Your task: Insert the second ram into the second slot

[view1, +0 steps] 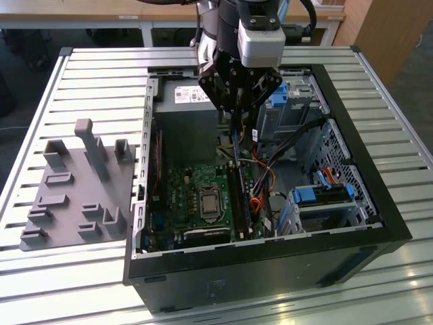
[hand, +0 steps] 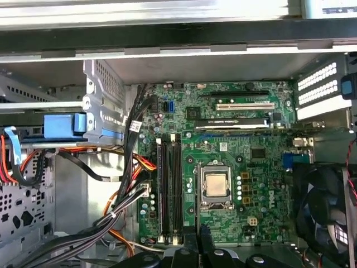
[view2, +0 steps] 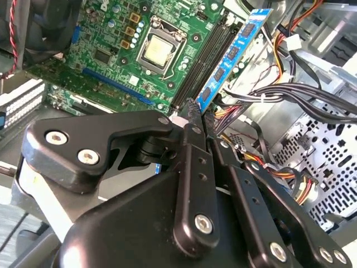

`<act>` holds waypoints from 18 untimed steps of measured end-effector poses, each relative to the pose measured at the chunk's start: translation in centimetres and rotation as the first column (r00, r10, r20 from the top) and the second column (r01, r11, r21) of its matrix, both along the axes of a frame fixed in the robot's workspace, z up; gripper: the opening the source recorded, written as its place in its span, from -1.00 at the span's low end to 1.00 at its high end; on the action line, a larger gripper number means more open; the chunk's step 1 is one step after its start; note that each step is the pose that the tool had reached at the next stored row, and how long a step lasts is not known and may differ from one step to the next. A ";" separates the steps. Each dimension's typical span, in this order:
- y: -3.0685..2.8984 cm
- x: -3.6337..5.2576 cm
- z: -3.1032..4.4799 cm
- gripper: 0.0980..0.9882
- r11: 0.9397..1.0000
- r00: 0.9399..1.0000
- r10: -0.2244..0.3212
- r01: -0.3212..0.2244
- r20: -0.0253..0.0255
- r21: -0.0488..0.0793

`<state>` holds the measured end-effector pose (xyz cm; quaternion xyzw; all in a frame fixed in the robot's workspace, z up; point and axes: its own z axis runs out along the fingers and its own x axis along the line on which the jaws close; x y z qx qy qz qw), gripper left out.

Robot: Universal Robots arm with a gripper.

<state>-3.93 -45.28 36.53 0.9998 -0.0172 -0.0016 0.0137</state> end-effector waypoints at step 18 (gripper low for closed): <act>-0.03 0.79 -1.34 -0.91 1.000 1.000 0.024 -0.024 0.000 0.000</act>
